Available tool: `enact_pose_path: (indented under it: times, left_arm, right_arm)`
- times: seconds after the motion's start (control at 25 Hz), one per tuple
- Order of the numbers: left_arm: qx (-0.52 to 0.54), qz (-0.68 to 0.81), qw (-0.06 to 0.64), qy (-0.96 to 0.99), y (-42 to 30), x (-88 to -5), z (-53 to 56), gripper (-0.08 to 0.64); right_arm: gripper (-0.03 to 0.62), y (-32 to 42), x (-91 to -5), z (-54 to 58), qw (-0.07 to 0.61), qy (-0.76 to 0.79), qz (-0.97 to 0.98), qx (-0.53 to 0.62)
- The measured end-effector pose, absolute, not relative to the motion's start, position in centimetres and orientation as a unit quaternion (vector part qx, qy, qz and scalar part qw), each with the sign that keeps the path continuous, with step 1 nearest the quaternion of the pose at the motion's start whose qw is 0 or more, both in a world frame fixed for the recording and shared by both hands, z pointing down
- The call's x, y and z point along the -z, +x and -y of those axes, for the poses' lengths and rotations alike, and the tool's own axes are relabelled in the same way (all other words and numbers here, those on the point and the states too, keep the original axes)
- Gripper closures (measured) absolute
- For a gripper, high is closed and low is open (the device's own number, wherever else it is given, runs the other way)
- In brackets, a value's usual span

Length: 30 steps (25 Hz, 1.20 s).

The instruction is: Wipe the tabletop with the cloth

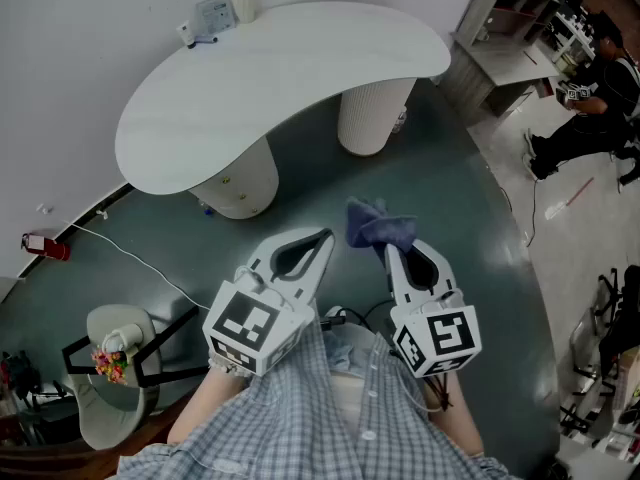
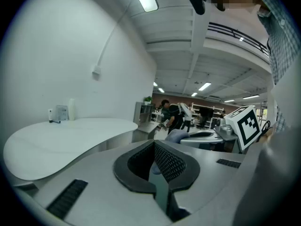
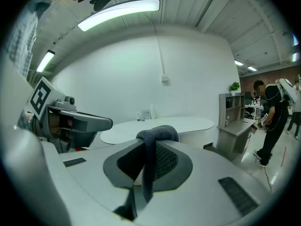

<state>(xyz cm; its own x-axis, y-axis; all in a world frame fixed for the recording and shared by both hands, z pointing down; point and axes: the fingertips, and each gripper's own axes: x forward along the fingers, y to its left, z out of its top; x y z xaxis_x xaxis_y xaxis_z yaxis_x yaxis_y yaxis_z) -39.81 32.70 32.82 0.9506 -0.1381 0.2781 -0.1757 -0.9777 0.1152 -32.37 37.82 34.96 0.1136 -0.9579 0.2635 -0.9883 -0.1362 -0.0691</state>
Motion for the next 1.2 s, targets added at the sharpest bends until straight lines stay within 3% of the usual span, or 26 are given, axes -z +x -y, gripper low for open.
enact_pose_path:
  times: [1.2]
  left_arm:
    - [-0.142, 0.07, 0.059, 0.986, -38.0, -33.2, -35.3, 0.554]
  right_arm:
    - [0.569, -29.6, -36.4, -41.5, 0.038, 0.761, 0.63, -0.149]
